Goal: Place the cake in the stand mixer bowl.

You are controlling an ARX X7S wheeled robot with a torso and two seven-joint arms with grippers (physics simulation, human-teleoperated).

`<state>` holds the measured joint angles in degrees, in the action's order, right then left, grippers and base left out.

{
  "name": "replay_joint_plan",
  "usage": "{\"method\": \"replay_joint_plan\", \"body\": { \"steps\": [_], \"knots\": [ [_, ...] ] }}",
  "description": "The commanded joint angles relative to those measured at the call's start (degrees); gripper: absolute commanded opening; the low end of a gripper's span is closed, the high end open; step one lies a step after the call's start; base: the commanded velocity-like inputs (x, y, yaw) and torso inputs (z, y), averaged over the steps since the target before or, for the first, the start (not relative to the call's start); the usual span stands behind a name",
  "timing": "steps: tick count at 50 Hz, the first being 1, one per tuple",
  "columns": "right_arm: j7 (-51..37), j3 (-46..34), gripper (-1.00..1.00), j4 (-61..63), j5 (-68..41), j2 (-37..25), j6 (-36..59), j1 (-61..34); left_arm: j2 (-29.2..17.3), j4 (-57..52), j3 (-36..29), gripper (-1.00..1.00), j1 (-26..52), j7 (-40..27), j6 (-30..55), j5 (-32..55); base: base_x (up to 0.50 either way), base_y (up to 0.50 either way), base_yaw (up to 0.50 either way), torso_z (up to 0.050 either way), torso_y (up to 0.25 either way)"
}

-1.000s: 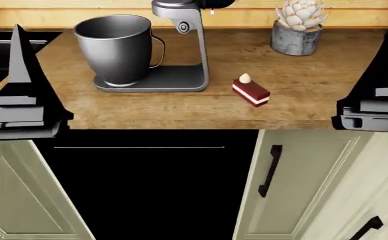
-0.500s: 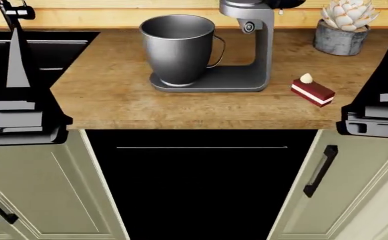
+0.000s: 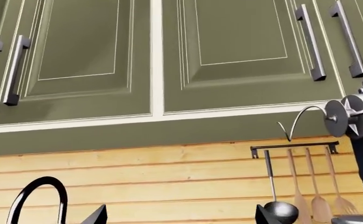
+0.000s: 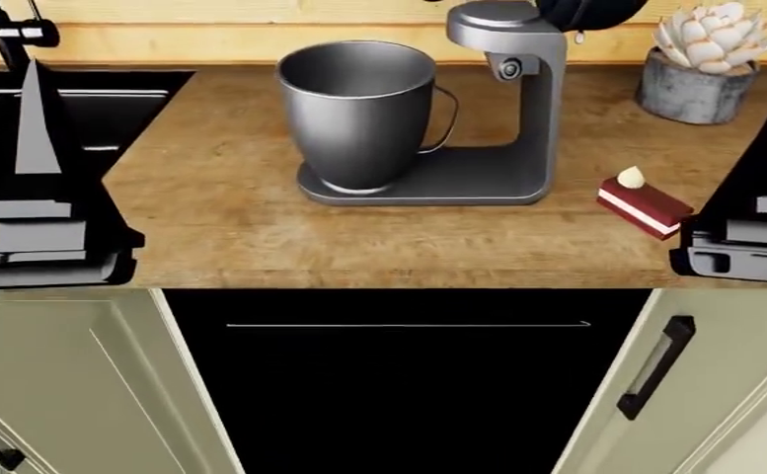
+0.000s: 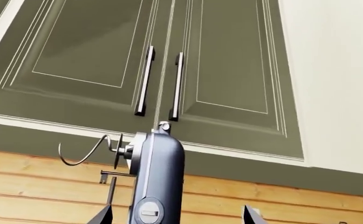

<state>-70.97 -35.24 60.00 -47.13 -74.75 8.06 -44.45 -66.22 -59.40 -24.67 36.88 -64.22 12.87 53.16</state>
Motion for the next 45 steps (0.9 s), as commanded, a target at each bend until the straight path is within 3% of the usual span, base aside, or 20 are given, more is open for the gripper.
{"method": "replay_joint_plan", "body": {
  "steps": [1,25,45],
  "knots": [
    [0.9,-0.5,1.0,-0.2,1.5,-1.1,-3.9,-0.1,0.6,0.8,0.3,1.0,-0.1,0.8,-1.4,-1.0,0.5,0.0,0.0,0.0,0.0],
    [0.7,-3.5,1.0,-0.7,1.1,-1.9,-5.2,-2.1,0.3,1.0,-0.9,1.0,0.6,0.7,-1.9,-1.1,0.5,0.0,0.0,0.0,0.001],
    [0.3,-5.2,1.0,-1.1,0.6,-2.0,-5.0,-2.4,-0.3,1.0,-1.6,1.0,0.4,0.3,-2.9,-1.4,0.0,0.0,0.0,0.0,0.001]
  ]
}}
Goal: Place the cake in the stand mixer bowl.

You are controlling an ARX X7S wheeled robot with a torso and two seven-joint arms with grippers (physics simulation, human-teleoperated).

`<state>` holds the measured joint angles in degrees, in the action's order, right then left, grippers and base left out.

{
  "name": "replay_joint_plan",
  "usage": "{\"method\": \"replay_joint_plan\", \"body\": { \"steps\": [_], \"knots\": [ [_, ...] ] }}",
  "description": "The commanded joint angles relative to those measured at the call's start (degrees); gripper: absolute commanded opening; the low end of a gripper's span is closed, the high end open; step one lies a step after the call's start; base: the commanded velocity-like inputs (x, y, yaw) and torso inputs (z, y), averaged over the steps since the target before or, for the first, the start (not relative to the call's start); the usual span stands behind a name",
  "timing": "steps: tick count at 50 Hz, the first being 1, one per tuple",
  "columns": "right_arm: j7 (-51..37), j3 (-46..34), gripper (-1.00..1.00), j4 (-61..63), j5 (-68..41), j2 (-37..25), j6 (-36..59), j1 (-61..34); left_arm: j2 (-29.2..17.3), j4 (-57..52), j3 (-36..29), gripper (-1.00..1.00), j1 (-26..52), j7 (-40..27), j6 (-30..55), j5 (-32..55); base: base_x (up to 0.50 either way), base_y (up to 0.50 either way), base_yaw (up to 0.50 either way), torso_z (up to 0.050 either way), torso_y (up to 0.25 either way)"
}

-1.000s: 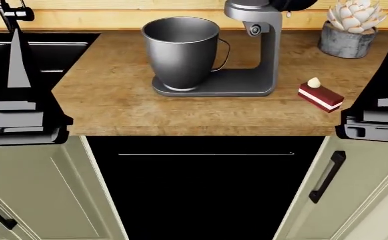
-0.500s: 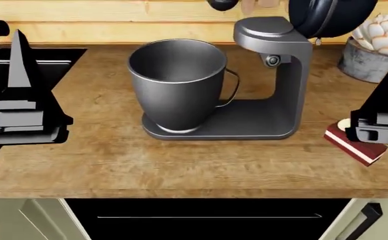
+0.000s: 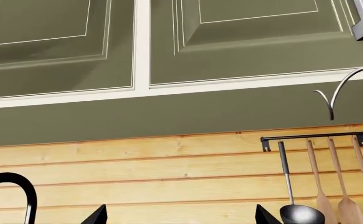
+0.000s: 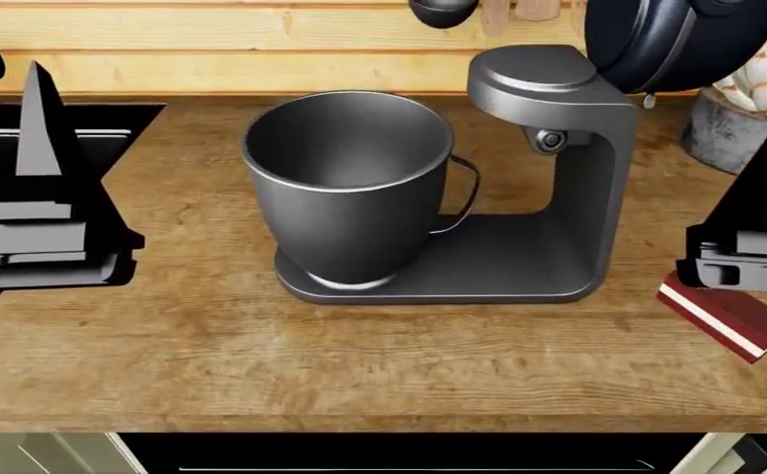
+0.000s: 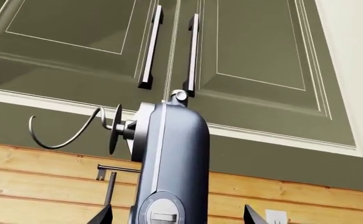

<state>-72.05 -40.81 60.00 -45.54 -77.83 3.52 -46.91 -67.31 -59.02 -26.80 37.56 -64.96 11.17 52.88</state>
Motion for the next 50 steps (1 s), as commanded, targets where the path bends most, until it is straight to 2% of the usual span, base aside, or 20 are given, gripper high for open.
{"method": "replay_joint_plan", "body": {
  "steps": [1,18,25,38,50],
  "knots": [
    [1.3,0.3,1.0,-1.2,-1.5,1.0,0.1,0.0,0.7,0.6,0.5,1.0,-0.3,1.0,-1.1,-1.2,0.0,0.0,0.0,0.0,0.0],
    [-0.1,-1.9,1.0,-10.8,-18.9,-1.8,-0.9,3.7,0.4,0.8,0.0,1.0,0.2,0.7,-1.6,-1.1,0.0,0.0,0.0,0.0,0.0],
    [0.6,-2.6,1.0,-12.8,-20.8,-2.6,-2.3,5.3,0.4,0.9,-0.3,1.0,0.1,0.8,-1.8,-1.2,0.0,0.0,0.0,0.0,0.0],
    [7.1,-3.7,1.0,-20.0,-26.5,2.2,4.5,2.8,1.1,1.4,-1.2,1.0,-0.6,1.1,-2.2,-2.4,0.0,0.0,0.0,0.0,0.0],
    [12.8,-4.1,1.0,-26.3,-29.2,4.0,12.4,-1.5,0.5,1.8,-1.1,1.0,-1.1,0.9,-2.9,-2.4,0.0,0.0,0.0,0.0,0.0]
  ]
}}
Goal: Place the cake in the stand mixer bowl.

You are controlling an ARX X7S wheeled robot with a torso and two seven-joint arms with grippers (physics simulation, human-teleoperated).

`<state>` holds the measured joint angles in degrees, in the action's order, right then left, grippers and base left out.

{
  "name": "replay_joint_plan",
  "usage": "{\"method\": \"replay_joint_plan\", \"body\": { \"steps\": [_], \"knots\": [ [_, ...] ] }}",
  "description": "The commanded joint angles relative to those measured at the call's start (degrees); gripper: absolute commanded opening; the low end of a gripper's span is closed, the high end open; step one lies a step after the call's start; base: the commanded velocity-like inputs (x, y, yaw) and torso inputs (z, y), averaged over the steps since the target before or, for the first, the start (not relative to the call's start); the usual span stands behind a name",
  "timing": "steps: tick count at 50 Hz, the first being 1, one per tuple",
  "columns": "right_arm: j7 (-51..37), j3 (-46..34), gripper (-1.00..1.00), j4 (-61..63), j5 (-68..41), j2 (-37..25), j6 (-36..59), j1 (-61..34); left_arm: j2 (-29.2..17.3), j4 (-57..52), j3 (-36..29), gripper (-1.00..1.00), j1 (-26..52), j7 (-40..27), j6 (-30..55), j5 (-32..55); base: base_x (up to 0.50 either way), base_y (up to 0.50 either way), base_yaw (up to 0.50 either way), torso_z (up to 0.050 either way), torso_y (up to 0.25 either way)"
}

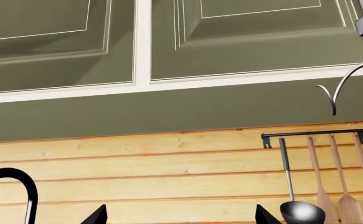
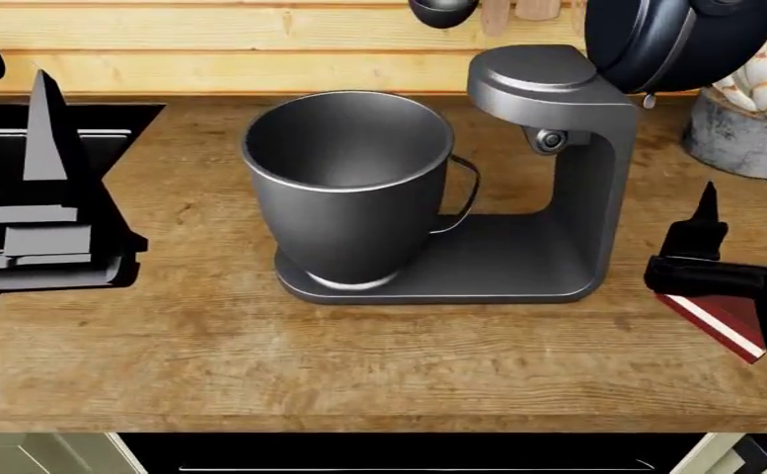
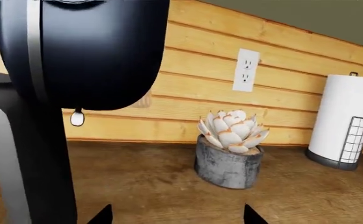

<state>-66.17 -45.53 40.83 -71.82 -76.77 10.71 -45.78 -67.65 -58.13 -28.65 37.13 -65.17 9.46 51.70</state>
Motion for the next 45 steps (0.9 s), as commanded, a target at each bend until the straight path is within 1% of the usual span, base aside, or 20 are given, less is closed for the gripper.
{"method": "replay_joint_plan", "body": {
  "steps": [1,5,6,10,17,24,25,29,32,33,36,37,45],
  "knots": [
    [7.6,0.7,1.0,-7.8,-3.6,3.0,5.4,-2.8,0.8,1.0,0.8,1.0,-0.8,1.1,-1.4,-1.3,0.0,0.0,0.0,0.0,0.0],
    [9.6,0.8,1.0,-8.8,-4.3,2.8,5.7,-3.1,0.8,1.0,0.7,1.0,-0.8,1.0,-1.3,-1.4,0.0,0.0,0.0,0.0,0.0],
    [11.3,0.7,1.0,-10.3,-4.7,2.8,7.8,-4.2,0.6,0.9,0.8,1.0,-0.8,0.9,-1.4,-1.2,0.0,0.0,0.0,0.0,0.0],
    [12.9,0.7,1.0,-11.5,-5.5,2.3,10.4,-5.6,0.4,0.9,0.9,1.0,-1.0,0.8,-1.6,-1.3,0.0,0.0,0.0,0.0,0.0],
    [16.9,1.5,1.0,-13.8,-8.3,-0.4,15.5,-8.4,0.1,1.1,1.0,1.0,-1.4,0.8,-2.2,-1.5,0.0,0.0,0.0,0.0,0.0],
    [21.5,1.3,1.0,-14.7,-9.4,-1.9,18.0,-8.9,-0.1,1.1,1.0,1.0,-1.6,0.8,-2.5,-1.5,0.0,0.0,0.0,0.0,0.0],
    [24.8,1.0,1.0,-15.5,-10.3,-2.9,18.6,-8.5,-0.2,1.2,1.1,1.0,-1.5,0.8,-2.5,-1.4,0.0,0.0,0.0,0.0,0.0],
    [26.6,0.8,1.0,-16.4,-10.9,-3.9,19.6,-8.3,-0.1,1.1,1.0,1.0,-1.6,0.8,-2.6,-1.6,0.0,0.0,0.0,0.0,0.0],
    [28.3,0.8,1.0,-17.9,-12.6,-3.8,22.3,-9.2,0.0,1.1,0.9,1.0,-1.5,0.8,-2.5,-1.6,0.0,0.0,0.0,0.0,0.0],
    [30.6,0.7,1.0,-18.0,-11.7,-4.4,21.6,-8.9,0.0,1.1,0.8,1.0,-1.6,0.8,-2.5,-1.7,0.0,0.0,0.0,0.0,0.0],
    [32.4,0.6,1.0,-18.5,-11.7,-4.8,21.3,-8.6,0.0,1.0,0.7,1.0,-1.5,0.9,-2.3,-1.6,0.0,0.0,0.0,0.0,0.0],
    [34.2,0.7,1.0,-19.2,-13.2,-5.5,19.9,-7.9,-0.1,1.0,0.7,1.0,-1.4,0.9,-2.3,-1.6,0.0,0.0,0.0,0.0,0.0],
    [38.1,0.0,1.0,-20.2,-12.4,-6.3,21.4,-7.4,-0.2,1.1,0.7,1.0,-1.1,1.0,-2.3,-1.4,0.0,0.0,0.0,0.0,0.0]
  ]
}}
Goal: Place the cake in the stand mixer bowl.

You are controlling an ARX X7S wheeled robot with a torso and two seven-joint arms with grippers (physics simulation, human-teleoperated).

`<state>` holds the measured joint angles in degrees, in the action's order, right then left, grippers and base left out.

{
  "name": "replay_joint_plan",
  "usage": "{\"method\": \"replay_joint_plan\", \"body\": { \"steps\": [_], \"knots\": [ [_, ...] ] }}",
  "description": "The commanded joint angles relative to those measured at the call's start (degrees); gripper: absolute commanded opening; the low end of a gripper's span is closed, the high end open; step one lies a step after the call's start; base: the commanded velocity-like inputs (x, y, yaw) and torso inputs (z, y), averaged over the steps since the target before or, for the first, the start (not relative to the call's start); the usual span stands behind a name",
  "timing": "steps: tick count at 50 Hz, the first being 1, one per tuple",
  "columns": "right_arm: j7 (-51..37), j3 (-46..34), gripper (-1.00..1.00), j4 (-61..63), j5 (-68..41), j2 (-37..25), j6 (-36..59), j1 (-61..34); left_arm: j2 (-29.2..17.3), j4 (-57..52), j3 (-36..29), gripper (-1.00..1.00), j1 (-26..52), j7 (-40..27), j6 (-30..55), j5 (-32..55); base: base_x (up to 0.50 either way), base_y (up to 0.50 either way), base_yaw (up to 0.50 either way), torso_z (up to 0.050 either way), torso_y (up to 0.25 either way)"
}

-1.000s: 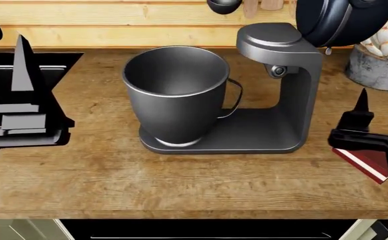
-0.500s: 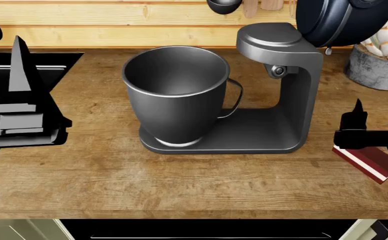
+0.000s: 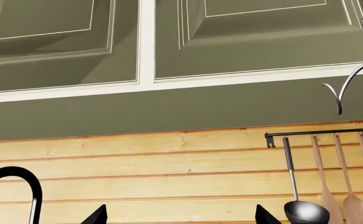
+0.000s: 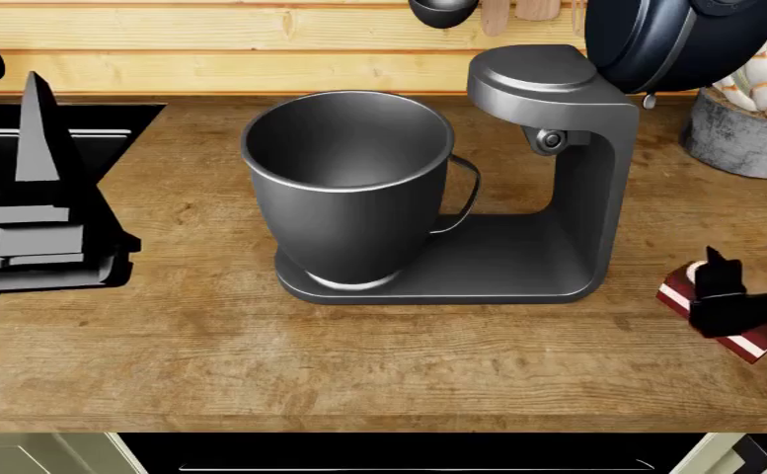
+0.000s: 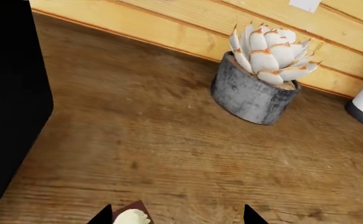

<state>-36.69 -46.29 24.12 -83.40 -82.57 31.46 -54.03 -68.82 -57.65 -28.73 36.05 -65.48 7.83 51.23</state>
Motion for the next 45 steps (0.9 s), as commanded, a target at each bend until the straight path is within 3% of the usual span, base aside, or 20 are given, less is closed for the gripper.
{"method": "replay_joint_plan", "body": {
  "steps": [1,14,45],
  "knots": [
    [11.8,0.1,1.0,-3.2,0.2,-0.4,2.0,1.2,0.7,0.7,1.0,1.0,0.0,1.2,-0.8,-0.7,0.0,0.0,0.0,0.0,0.0],
    [18.9,-1.1,1.0,-4.7,2.6,1.1,6.2,1.1,0.4,1.0,0.8,1.0,-0.7,1.2,-1.7,-1.1,0.0,0.0,0.0,0.0,0.0],
    [24.0,-5.0,1.0,-17.2,9.1,9.6,14.5,0.3,0.1,1.4,0.3,1.0,-1.0,1.1,-2.4,-1.4,0.0,0.0,0.0,0.0,0.0]
  ]
}}
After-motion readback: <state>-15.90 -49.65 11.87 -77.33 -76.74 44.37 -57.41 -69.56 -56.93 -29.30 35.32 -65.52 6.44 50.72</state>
